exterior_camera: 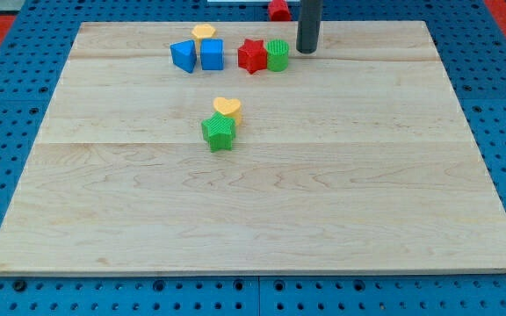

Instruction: Slide green circle slightly down

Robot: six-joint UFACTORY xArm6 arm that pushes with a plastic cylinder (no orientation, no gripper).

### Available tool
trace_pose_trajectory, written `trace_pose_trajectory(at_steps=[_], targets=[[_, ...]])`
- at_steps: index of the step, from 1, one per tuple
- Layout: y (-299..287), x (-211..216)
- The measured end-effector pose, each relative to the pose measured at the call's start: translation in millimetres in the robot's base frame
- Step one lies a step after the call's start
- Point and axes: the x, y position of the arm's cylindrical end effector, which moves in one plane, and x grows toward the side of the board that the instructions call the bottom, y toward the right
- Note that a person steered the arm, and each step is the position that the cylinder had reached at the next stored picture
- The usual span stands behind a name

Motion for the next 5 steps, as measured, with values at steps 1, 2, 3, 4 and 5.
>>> trace_pose_trajectory(at_steps=[1,2,3,4,5], targets=[[-16,-19],[-28,-15],[-34,-4],[-34,16],[-30,37]])
